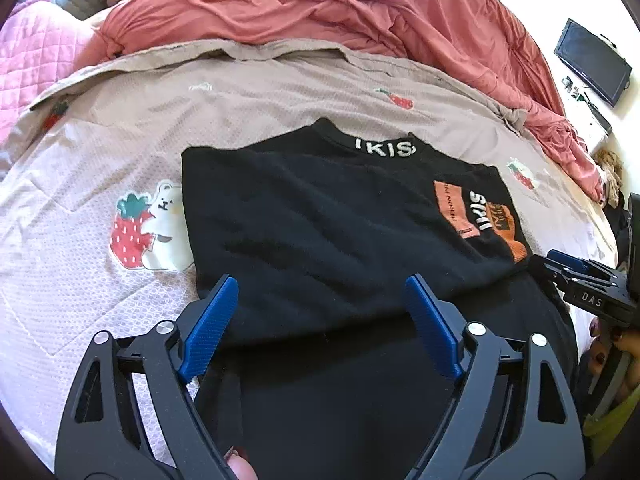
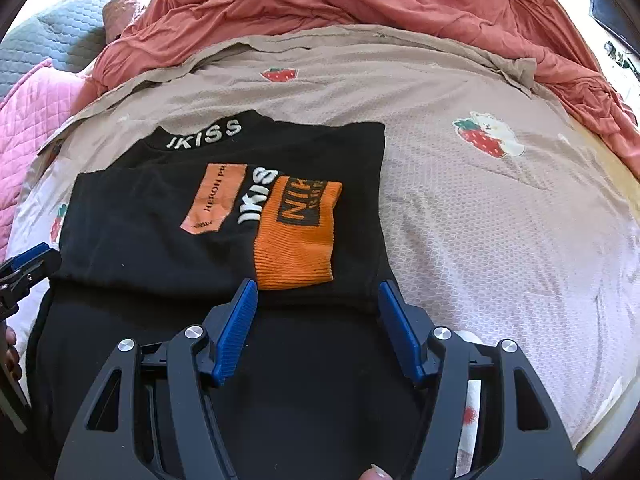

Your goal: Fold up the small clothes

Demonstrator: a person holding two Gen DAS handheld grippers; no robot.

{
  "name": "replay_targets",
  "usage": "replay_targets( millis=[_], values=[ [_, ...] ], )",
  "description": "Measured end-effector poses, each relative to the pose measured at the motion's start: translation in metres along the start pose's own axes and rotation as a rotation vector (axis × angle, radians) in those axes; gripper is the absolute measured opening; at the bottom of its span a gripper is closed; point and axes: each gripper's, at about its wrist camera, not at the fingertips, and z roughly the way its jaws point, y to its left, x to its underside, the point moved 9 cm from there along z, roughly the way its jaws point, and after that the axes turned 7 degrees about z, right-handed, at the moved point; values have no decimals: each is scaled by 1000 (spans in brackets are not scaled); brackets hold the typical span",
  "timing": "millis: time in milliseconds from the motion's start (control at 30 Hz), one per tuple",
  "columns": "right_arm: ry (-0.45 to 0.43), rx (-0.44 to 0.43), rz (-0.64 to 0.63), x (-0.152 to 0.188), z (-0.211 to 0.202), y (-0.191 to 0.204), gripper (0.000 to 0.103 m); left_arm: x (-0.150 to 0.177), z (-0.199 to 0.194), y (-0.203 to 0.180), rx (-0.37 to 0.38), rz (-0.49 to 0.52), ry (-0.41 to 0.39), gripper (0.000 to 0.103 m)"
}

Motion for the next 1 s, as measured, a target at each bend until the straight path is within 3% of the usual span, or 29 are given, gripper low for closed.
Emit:
replay_targets(
  millis=[33,167,300,467,733,767,800,1000],
  values=[
    [-5,-7,5,-1,-3,1,75,-1,-2,-1,2,4,-5,81],
    [-31,-22,3,-9,-15,9,76,-3,-8,-4,2,15,-20,83],
    [-62,-32,-9,-14,-26,17,88,-4,-11,-7,15,4,-28,88],
    [-84,-52,-23,-16,-38,26,88,-4,-16,-7,1,9,-42,93],
    [-90,-80,-39,-12,-47,35,88,4,-25,-5,-38,10,-46,93],
    [-91,-86,-44,-12,-49,37,89,5,-27,-5,-46,6,-47,93],
    [-94,-91,-47,-11,-51,38,99,7,-28,-4,-51,4,-48,93],
    [-118,-110,-85,-8,-68,43,98,14,-41,1,-84,-27,-56,93]
  ],
)
